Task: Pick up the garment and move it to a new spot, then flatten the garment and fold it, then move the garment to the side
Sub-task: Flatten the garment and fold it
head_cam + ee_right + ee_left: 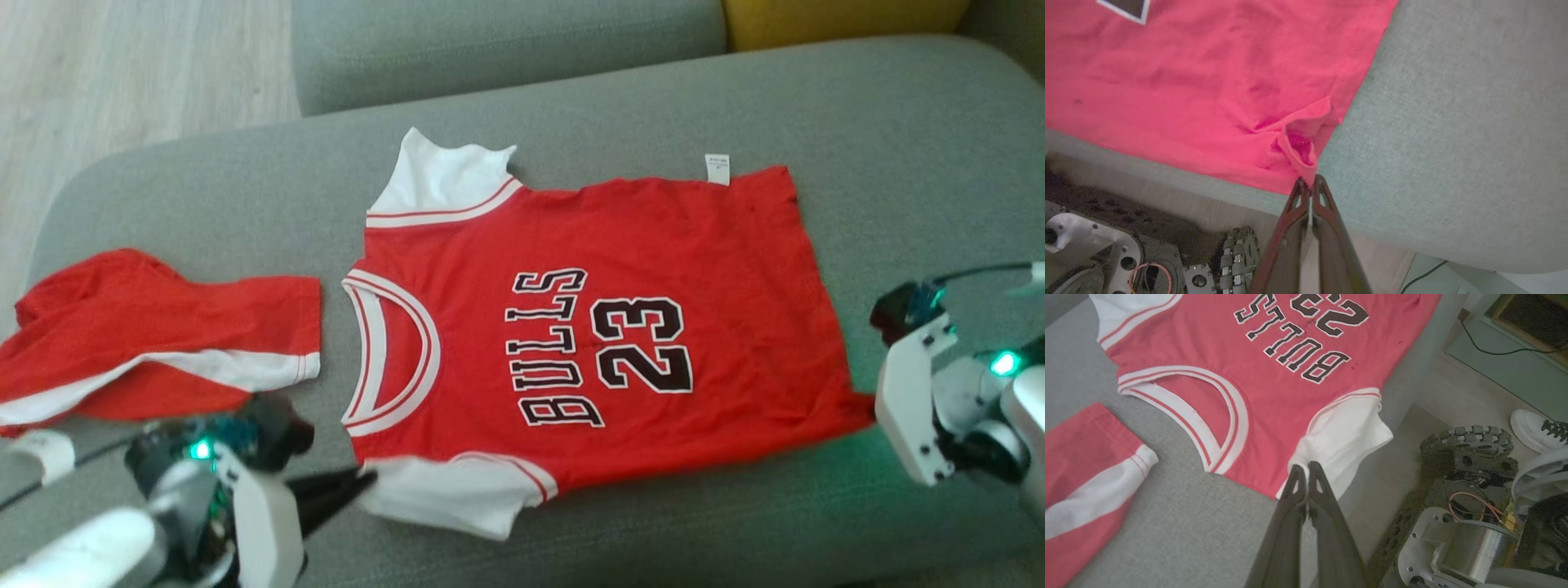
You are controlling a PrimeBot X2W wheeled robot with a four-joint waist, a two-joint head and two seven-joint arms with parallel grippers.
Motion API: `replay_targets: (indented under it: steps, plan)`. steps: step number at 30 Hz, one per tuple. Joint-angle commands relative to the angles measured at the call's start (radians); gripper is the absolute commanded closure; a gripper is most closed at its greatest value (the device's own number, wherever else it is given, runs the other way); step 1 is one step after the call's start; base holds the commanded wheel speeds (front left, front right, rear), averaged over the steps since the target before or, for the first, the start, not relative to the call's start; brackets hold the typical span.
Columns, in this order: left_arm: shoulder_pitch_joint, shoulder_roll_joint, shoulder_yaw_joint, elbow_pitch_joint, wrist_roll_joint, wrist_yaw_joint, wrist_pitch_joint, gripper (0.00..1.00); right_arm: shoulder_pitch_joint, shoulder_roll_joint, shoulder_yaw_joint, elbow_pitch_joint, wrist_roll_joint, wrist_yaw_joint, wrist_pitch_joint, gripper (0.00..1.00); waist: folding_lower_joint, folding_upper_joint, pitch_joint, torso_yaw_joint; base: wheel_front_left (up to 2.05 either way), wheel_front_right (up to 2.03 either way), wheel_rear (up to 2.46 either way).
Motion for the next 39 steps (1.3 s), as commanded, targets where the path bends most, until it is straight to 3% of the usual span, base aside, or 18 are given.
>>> replay_targets:
  steps: [1, 19, 29, 39]
  plan:
    - [-0.091, 0.020, 0.059, -0.004, 0.014, -0.005, -0.011, 1.00, -0.046, -0.011, -0.016, -0.005, -0.017, 0.000, -0.020, 1.00, 0.0000, 0.0000, 0.019, 0.000, 0.00, 0.00, 0.00]
    - [-0.374, -0.127, 0.008, 0.265, 0.014, -0.006, -0.203, 1.00, -0.222, 0.109, -0.043, 0.189, -0.104, 0.000, -0.178, 1.00, 0.0000, 0.0000, 0.158, -0.006, 0.00, 0.00, 0.00]
    - [-0.460, -0.207, 0.013, 0.455, 0.058, -0.004, -0.283, 1.00, -0.279, 0.141, -0.021, 0.245, -0.122, 0.000, -0.250, 1.00, 0.0000, 0.0000, 0.193, -0.020, 0.00, 0.00, 0.00]
    - [-0.504, -0.262, 0.007, 0.638, 0.093, 0.034, -0.306, 1.00, -0.312, 0.166, -0.018, 0.291, -0.127, 0.000, -0.318, 1.00, 0.0000, 0.0000, 0.211, -0.037, 0.00, 0.00, 0.00]
